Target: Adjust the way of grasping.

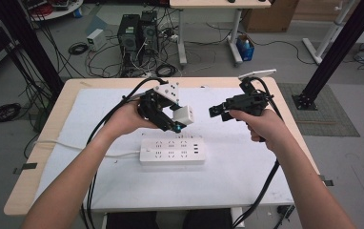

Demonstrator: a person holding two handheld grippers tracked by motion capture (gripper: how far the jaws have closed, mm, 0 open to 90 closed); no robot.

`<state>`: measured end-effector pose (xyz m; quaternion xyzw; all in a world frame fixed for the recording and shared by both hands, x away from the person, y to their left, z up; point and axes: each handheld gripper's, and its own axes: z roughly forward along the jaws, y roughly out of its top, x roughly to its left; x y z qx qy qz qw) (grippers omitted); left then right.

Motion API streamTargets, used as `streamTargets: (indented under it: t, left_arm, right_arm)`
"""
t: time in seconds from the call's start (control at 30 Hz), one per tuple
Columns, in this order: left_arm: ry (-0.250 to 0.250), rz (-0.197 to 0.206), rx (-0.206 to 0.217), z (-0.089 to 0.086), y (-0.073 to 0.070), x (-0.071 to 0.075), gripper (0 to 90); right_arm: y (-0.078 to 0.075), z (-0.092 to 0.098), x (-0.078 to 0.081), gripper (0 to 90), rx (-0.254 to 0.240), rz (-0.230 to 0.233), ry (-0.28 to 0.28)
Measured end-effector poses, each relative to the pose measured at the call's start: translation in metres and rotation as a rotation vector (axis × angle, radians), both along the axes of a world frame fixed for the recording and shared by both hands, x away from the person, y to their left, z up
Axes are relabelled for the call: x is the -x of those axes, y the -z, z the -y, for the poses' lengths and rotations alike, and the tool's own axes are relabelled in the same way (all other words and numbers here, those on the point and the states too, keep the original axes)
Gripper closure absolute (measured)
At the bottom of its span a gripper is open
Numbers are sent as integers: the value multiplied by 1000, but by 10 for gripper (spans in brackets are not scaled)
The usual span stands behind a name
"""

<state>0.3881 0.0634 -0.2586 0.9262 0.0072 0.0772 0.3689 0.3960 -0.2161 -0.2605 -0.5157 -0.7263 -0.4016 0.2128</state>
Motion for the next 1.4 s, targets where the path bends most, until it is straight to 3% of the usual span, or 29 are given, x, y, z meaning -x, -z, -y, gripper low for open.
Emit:
streamTargets:
  t: [0.17, 0.33, 0.7, 0.87, 1.0, 1.07, 1.23, 1.33, 1.4]
  left_arm:
    - [25, 26, 13, 8, 0, 2, 426]
    - [13, 46, 12, 17, 2, 5, 426]
    - [-2, 58, -3, 30, 3, 7, 426]
    - [0, 88, -10, 34, 4, 9, 425]
    - [-7, 112, -19, 35, 4, 11, 423]
    - [-17, 100, -22, 35, 4, 10, 412]
    - [-69, 94, -52, 28, 3, 8, 271]
    - [-104, 71, -76, 17, 3, 9, 227]
    - [-134, 70, -104, 6, 0, 8, 224]
  right_arm:
    - [2, -12, -1, 210, -47, -22, -11]
    - [5, -24, -3, 211, -78, -44, -19]
    - [10, -40, -3, 394, -61, -48, -33]
    - [12, -42, -3, 580, -45, -39, -34]
    - [12, -41, -3, 607, -55, -41, -12]
    - [12, -41, -4, 622, -59, -39, -18]
    - [10, -38, -3, 623, -39, -6, -15]
    - [3, -31, -3, 623, 6, 47, -7]
    - [-5, -27, -3, 622, 74, 103, 2]
